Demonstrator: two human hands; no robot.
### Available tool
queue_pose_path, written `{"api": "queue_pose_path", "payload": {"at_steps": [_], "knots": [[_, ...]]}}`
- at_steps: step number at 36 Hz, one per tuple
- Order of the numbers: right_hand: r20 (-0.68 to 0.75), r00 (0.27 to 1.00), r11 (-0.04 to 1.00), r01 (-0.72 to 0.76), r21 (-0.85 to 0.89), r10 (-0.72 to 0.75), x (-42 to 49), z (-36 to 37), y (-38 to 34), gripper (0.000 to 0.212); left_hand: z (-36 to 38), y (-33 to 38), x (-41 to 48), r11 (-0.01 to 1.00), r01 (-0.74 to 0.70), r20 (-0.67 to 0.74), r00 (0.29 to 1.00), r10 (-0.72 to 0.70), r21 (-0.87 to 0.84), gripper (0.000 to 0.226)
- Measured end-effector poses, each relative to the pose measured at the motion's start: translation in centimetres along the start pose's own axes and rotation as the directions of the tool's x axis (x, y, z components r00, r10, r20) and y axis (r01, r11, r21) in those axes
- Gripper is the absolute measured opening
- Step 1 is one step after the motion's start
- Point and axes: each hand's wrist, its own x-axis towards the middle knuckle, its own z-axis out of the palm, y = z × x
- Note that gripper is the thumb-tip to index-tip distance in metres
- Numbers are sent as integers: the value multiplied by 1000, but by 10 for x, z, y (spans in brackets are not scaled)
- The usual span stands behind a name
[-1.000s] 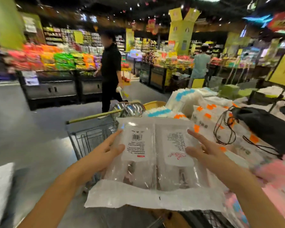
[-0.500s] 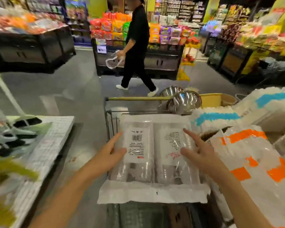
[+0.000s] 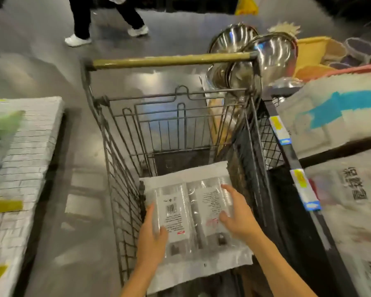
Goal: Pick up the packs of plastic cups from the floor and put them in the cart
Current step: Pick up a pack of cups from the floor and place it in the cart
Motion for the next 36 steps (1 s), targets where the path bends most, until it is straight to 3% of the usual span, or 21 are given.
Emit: {"api": "queue_pose_path", "payload": {"at_steps": [3, 9, 14, 19, 26, 30, 34, 36], "knots": [[36, 995, 994, -96, 50, 94, 30, 32, 25, 77, 13, -35, 35, 997, 35, -64, 997, -30, 69, 80], [91, 986, 989, -144, 29, 141, 64, 91, 70, 78, 35, -85, 79, 961, 176, -106, 982, -156, 212, 82], [168, 968, 966, -212, 151, 186, 81, 120, 92, 79, 42, -118, 109, 937, 159, -64, 987, -146, 311, 82], [182, 950, 954, -278, 114, 255, 104, 135, 108, 68, 53, -125, 124, 919, 96, -110, 992, -58, 383, 74], [120, 972, 979, -201, -20, 202, 112, 143, 123, 66, 64, -149, 140, 918, 144, -50, 990, -135, 369, 79], [85, 979, 969, -169, -181, 187, 110, 145, 126, 70, 60, -149, 141, 865, 170, -40, 984, -172, 472, 79], [124, 975, 978, -172, -116, 186, 100, 134, 107, 67, 58, -122, 133, 812, 166, -45, 984, -171, 560, 78], [156, 976, 983, -136, -122, 154, 91, 121, 89, 62, 56, -99, 130, 769, 94, 8, 992, -128, 633, 78]]}}
